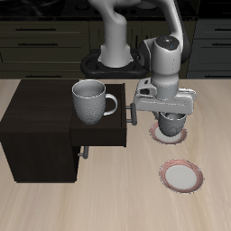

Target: Place the porcelain mug that is on the plate onto the middle plate relative to the robot

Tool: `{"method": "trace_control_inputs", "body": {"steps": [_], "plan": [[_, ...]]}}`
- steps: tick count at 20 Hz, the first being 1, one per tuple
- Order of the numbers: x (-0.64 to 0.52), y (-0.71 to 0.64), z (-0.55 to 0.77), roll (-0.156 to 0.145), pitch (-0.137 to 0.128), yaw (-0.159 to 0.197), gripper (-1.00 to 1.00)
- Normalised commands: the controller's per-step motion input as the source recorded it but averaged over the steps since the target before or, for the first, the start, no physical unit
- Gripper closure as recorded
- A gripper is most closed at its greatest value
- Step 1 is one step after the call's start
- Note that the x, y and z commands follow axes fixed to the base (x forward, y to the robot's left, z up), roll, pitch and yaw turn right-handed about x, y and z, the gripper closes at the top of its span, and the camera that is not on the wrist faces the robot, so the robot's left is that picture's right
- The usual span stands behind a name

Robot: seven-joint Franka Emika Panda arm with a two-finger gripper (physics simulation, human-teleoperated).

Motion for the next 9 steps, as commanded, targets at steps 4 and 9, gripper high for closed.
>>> {"method": "trace_control_inputs", "body": {"steps": [4, 9], "plan": [[-0.08, 0.07, 0.14, 0.030, -0.004, -0.019, -1.00], [-0.13, 0.00, 0.34, 0.010, -0.051, 0.020, -1.00]]}}
